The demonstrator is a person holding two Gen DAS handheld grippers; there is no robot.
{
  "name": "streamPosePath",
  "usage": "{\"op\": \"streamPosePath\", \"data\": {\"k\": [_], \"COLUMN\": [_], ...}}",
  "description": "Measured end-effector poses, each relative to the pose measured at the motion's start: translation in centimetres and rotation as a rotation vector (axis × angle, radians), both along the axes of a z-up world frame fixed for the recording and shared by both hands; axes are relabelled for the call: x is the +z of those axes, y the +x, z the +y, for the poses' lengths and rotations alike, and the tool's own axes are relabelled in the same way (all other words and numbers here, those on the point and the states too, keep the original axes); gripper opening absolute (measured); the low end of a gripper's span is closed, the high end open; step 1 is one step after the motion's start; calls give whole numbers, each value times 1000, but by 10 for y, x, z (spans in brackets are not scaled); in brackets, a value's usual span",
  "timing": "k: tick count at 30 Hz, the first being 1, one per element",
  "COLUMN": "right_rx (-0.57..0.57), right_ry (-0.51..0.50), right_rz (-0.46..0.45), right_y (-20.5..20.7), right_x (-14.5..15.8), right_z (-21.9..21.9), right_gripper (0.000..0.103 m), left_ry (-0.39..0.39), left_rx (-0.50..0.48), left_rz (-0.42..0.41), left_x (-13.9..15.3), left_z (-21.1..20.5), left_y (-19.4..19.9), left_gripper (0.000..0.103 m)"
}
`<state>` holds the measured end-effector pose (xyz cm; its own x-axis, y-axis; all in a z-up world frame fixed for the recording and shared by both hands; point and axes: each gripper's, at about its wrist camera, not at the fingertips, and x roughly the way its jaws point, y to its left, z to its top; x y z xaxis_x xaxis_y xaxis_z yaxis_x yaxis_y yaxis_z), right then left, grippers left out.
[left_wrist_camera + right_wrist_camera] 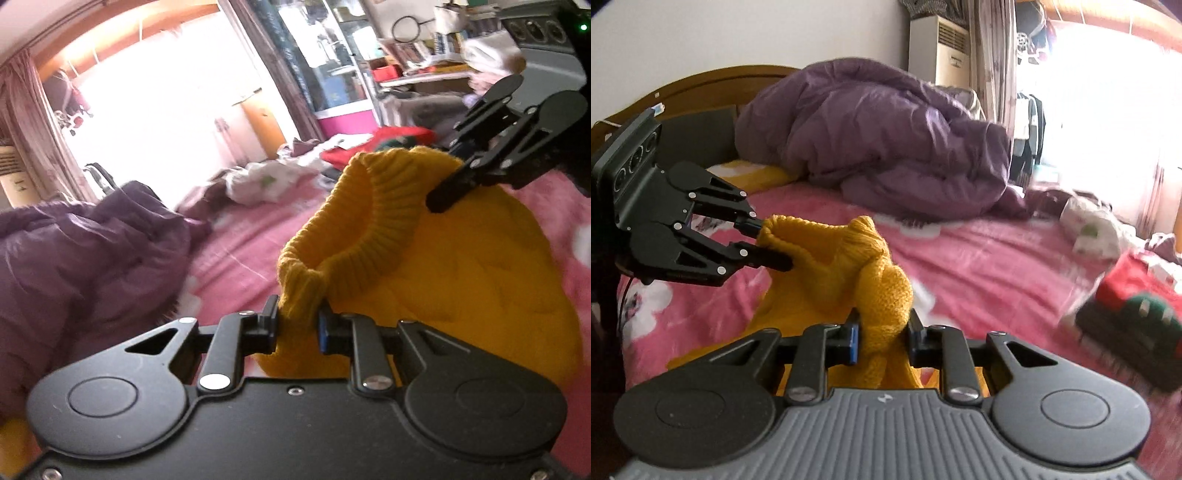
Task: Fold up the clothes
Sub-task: 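Lift the sweater by the collar with both tools and shake it out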
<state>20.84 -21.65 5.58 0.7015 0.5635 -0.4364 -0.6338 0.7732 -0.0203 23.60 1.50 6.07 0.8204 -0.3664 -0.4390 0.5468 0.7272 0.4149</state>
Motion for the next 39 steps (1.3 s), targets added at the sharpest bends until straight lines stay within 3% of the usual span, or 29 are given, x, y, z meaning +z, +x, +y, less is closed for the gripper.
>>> {"op": "streamPosePath", "data": {"k": [4,8,12,18,22,24,27,29,34,37,39], "right_rx": [-7,-30,-75,-162,-191,-183,-152,-132,-41,13,31], "right_ry": [9,0,-14,-9,-32,-47,-97,-127,-261,-325,-354], "right_rz": [-29,-60,-118,-255,-397,-435,-423,-368,-146,-50,-31], "right_y": [30,60,89,117,112,103,85,70,14,-19,-38], "right_x": [32,62,93,145,166,161,130,96,-28,-81,-95], "right_z": [-7,-11,-17,-26,-25,-24,-24,-26,-14,-3,1], "right_gripper": [24,23,22,21,21,21,21,21,21,20,20], "left_ry": [17,92,87,116,123,133,183,220,307,340,342], "left_rx": [16,36,79,159,191,172,137,115,64,50,45], "left_rz": [-24,-80,-128,-341,-444,-442,-383,-332,-117,-69,-53], "left_x": [37,66,97,149,158,144,90,52,-66,-99,-107], "left_z": [-9,-31,-40,-59,-64,-63,-60,-59,-59,-63,-61], "left_y": [30,60,82,92,85,76,50,30,-32,-60,-75], "left_gripper": [19,19,19,19,18,18,18,18,17,17,17]}}
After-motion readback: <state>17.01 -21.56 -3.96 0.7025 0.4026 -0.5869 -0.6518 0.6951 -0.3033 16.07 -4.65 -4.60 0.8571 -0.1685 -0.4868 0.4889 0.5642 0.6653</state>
